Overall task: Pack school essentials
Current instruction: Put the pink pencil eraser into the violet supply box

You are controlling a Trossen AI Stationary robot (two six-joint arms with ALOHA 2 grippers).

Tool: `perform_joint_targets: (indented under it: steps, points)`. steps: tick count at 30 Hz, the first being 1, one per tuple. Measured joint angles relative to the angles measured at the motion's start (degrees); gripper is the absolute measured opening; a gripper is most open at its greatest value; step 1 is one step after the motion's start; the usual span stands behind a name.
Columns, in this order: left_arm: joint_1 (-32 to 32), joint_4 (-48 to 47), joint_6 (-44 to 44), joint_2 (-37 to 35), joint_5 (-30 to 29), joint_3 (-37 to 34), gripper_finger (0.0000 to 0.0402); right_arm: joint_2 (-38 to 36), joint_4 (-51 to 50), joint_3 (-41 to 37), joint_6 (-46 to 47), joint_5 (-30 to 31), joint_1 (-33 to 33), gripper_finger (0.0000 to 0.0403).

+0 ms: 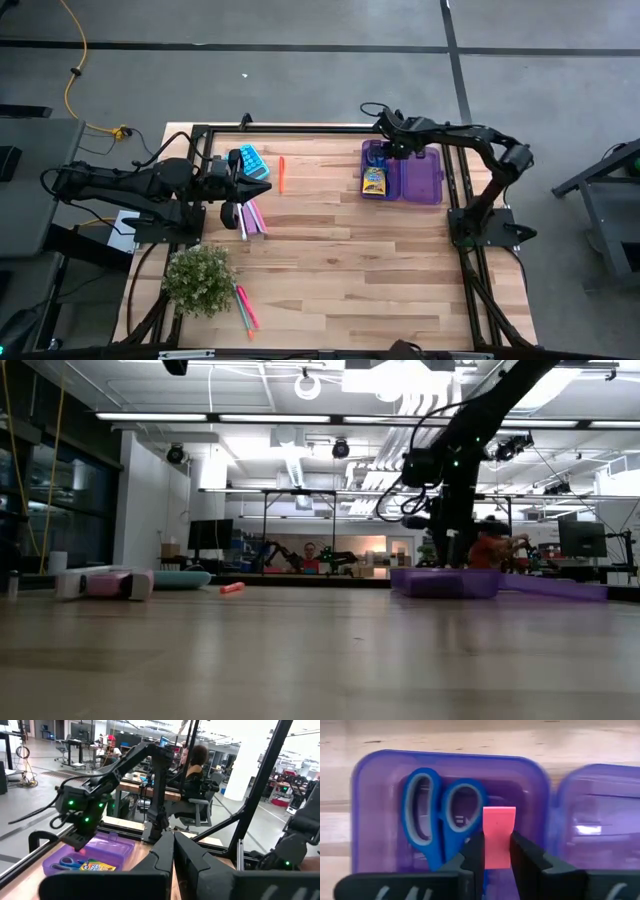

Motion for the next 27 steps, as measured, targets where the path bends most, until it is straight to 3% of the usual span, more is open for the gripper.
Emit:
perform_joint_targets:
  steps: [8, 27]
  points:
    - [0.00, 0.02, 0.00, 0.00, 0.00, 0.02, 0.0000, 2.48, -0.52, 0.00, 2.40, 2.31, -0.65, 0.0067]
    - [0.00, 0.00, -0.02, 0.00, 0.02, 0.04, 0.0000, 5.44, 0.65, 0.00, 0.10, 1.36, -1.14, 0.0067]
